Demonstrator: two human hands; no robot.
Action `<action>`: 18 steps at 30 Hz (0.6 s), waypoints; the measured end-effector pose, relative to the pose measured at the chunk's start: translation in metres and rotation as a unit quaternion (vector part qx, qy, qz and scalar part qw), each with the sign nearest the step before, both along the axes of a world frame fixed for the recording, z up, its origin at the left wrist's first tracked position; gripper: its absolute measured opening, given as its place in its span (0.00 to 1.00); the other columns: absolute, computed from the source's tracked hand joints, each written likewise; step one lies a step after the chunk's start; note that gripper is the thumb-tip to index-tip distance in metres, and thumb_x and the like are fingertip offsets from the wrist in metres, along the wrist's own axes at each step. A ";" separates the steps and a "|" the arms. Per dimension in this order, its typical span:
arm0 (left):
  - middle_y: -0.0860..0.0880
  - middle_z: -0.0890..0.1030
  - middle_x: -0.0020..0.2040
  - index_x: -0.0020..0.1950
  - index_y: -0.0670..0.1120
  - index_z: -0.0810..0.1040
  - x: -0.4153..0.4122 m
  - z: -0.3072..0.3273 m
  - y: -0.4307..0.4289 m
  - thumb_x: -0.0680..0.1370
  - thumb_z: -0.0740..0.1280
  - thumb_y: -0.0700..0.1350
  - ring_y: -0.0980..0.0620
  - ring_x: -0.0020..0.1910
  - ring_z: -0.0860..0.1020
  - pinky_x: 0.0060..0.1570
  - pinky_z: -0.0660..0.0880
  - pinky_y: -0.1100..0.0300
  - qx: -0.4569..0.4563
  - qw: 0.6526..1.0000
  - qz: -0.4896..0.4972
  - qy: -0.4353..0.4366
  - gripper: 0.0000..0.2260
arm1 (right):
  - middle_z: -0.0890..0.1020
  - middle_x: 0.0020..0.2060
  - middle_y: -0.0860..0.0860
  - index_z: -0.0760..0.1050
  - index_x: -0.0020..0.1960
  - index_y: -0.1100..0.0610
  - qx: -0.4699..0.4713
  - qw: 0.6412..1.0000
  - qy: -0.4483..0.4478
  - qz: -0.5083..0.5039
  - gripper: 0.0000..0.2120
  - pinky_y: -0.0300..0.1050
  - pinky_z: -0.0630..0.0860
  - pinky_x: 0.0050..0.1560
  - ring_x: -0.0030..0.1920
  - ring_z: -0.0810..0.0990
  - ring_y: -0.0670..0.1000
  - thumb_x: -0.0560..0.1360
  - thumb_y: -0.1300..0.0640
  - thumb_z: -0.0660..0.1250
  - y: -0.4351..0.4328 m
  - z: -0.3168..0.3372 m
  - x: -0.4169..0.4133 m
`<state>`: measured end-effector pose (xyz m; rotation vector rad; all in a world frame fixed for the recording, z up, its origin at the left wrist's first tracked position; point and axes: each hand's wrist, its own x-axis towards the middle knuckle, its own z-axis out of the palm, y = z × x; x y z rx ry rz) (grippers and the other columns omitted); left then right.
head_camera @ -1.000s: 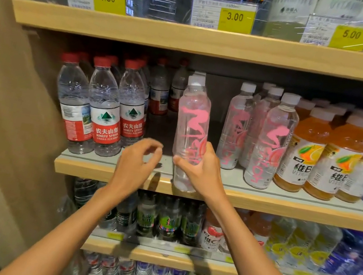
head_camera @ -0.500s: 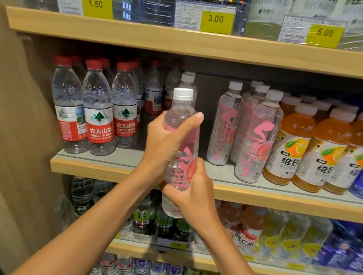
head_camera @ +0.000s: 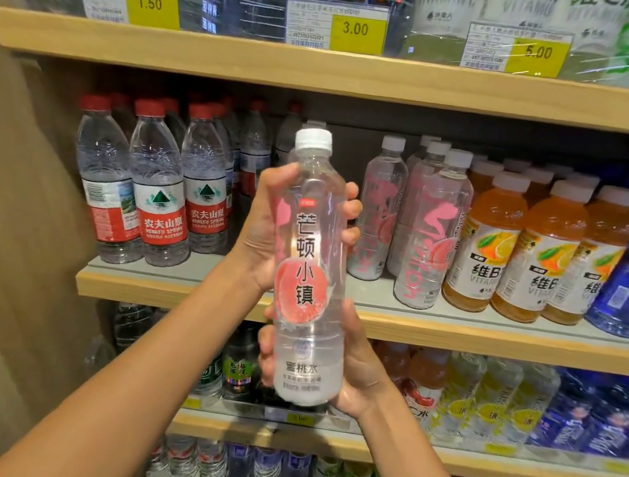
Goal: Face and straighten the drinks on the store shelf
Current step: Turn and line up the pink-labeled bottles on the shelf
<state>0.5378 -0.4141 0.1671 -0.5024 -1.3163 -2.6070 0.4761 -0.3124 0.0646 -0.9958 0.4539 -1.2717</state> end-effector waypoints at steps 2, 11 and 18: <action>0.47 0.79 0.40 0.50 0.40 0.78 0.000 -0.005 -0.002 0.61 0.78 0.54 0.50 0.36 0.78 0.40 0.76 0.59 0.014 1.000 -0.017 0.002 0.26 | 0.81 0.46 0.56 0.73 0.58 0.61 0.008 1.000 0.003 -0.020 0.33 0.47 0.78 0.50 0.44 0.82 0.53 0.66 0.36 0.72 0.002 0.000 0.001; 0.46 0.83 0.52 0.56 0.47 0.82 0.010 -0.017 -0.010 0.71 0.68 0.63 0.49 0.51 0.81 0.48 0.75 0.56 -0.162 0.899 0.396 -0.089 0.23 | 0.84 0.41 0.55 0.77 0.53 0.59 0.005 0.924 0.167 -0.345 0.33 0.45 0.79 0.42 0.40 0.83 0.52 0.61 0.35 0.74 0.020 0.009 -0.002; 0.53 0.84 0.48 0.53 0.50 0.80 0.003 -0.014 0.017 0.71 0.65 0.64 0.62 0.46 0.81 0.44 0.76 0.68 -0.260 0.812 0.515 -0.092 0.20 | 0.82 0.49 0.51 0.71 0.61 0.56 -0.023 0.808 0.284 -0.515 0.26 0.35 0.76 0.45 0.47 0.81 0.44 0.68 0.44 0.69 0.015 0.001 0.000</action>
